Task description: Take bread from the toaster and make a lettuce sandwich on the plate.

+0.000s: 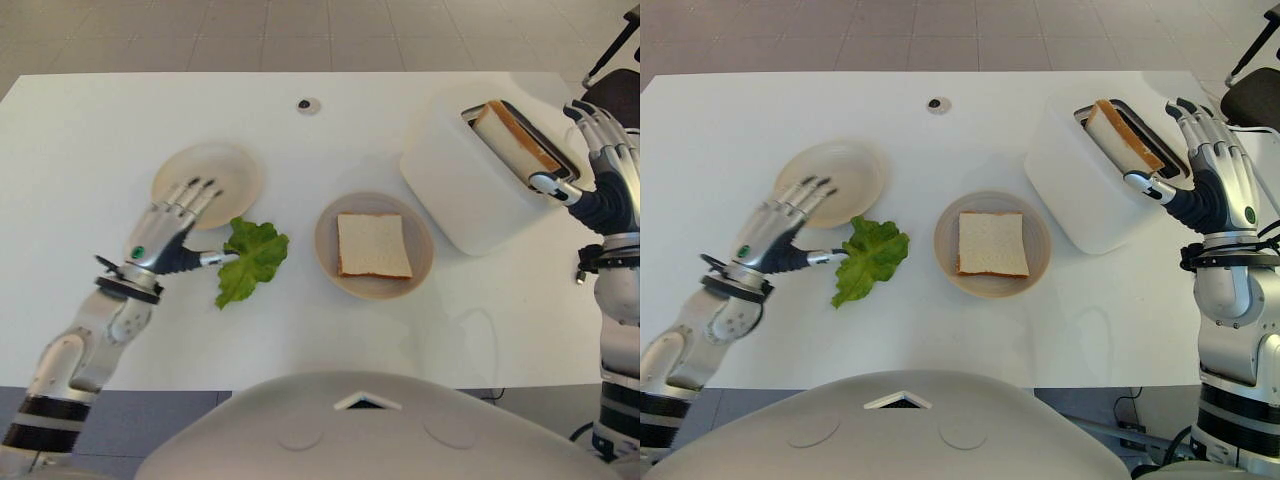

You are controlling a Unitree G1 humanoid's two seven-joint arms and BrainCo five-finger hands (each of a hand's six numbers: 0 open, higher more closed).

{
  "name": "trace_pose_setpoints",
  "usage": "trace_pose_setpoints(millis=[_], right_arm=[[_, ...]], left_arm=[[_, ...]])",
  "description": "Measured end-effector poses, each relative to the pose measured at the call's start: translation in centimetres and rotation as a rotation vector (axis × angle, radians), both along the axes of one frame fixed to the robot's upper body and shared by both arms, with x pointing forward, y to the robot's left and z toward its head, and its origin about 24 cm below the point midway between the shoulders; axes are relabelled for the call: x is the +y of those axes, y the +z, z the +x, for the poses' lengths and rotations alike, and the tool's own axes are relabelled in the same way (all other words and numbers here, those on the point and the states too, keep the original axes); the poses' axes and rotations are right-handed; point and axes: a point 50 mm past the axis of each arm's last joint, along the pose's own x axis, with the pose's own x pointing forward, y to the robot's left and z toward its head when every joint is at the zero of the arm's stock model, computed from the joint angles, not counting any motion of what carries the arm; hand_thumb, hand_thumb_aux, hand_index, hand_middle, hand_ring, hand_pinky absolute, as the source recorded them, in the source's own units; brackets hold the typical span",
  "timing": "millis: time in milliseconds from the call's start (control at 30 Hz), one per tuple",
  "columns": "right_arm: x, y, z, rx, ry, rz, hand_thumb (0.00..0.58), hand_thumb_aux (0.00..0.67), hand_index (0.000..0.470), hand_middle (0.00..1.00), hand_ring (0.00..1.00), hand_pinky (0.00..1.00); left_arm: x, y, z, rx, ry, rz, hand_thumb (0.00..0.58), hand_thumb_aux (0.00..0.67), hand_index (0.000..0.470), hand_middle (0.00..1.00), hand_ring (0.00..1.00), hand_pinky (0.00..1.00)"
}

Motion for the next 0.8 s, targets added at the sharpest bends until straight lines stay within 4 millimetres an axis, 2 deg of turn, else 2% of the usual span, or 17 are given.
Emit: trace_pose_setpoints(millis=[33,67,133,167,200,567,700,800], right_arm=[[0.0,0.0,0.0,0.000,0.003,0.000,0.000,0.000,0.000,0.00,0.00,0.00],[0.1,0.0,0.1,0.000,0.005,0.000,0.000,0.000,0.000,0.00,0.00,0.00],[0.1,0.1,0.2,-0.002,0.009,-0.001,0.000,0.000,0.000,0.00,0.00,0.00],[0.1,0.1,0.2,0.000,0.010,-0.002,0.000,0.000,0.000,0.00,0.00,0.00],[0.1,0.1,0.2,0.002,0.012,-0.002,0.000,0.000,0.000,0.00,0.00,0.00],[0.1,0.3,0.2,0.007,0.024,0.010,0.000,0.000,0.000,0.00,0.00,0.00],[0.2,0.3,0.2,0.003,0.031,0.007,0.000,0.000,0.000,0.00,0.00,0.00],[0.3,0.4,0.3,-0.004,0.037,0.007,0.000,0.000,0.000,0.00,0.00,0.00]], left_arm=[[-0.3,-0.6,-0.1,0.029,-0.011,-0.002,0.363,0.260,0.182,0.00,0.00,0.00],[-0.3,-1.1,-0.1,0.053,-0.010,0.010,0.438,0.339,0.238,0.00,0.00,0.00],[-0.4,-1.9,-0.1,0.086,-0.017,0.027,0.491,0.407,0.286,0.00,0.00,0.00],[-0.5,-2.3,-0.2,0.099,-0.020,0.034,0.528,0.470,0.330,0.00,0.00,0.00],[-0.7,-3.1,-0.3,0.126,-0.026,0.046,0.580,0.659,0.463,0.00,0.00,0.00],[-1.4,-3.6,0.4,0.085,-0.046,0.051,0.580,0.670,0.470,0.00,0.00,0.00],[-3.1,-2.3,0.2,0.035,-0.080,-0.100,0.580,0.670,0.470,0.00,0.00,0.00],[-4.1,0.0,0.5,-0.058,-0.092,-0.256,0.580,0.670,0.470,0.00,0.00,0.00]])
